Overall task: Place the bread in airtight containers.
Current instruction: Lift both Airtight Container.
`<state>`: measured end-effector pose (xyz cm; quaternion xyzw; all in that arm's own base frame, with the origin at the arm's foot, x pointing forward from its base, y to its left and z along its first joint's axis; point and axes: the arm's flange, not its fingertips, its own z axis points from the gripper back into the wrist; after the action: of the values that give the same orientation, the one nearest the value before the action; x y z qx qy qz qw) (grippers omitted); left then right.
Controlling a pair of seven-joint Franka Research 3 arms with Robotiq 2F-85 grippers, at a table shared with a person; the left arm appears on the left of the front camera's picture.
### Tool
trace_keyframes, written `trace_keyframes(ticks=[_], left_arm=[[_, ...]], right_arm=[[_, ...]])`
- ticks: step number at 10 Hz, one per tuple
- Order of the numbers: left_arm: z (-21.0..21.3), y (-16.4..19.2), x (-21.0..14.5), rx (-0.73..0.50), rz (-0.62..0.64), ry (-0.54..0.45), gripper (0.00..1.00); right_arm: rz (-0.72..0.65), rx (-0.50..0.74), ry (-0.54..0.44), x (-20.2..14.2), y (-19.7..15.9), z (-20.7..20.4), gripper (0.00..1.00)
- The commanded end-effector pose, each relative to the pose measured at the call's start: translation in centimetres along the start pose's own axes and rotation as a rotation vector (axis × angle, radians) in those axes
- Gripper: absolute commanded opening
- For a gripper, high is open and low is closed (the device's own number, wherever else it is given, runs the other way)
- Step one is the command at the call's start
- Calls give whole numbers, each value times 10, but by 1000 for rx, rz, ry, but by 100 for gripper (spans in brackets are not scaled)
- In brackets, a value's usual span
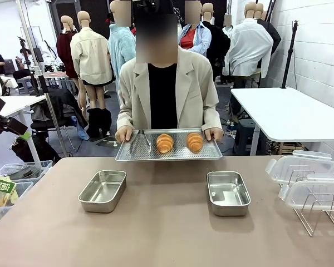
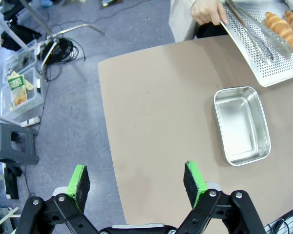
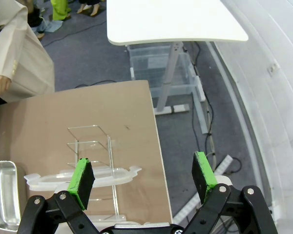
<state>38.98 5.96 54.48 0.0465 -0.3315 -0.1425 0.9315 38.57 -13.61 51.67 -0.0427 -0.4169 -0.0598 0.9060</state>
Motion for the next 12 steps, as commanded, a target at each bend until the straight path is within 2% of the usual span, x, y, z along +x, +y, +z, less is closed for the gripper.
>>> trace_keyframes(ticks=[1, 11, 12], left_arm=[[-2, 1, 1, -5, 0, -6, 100], [0, 0, 0, 0, 0, 0, 100], [0, -15, 6, 0, 6, -8, 100]], right_arm=[[12, -7, 3, 0, -1, 1, 100], [0, 0, 0, 0, 0, 0, 100], [35, -13, 20, 14, 24, 7, 100]])
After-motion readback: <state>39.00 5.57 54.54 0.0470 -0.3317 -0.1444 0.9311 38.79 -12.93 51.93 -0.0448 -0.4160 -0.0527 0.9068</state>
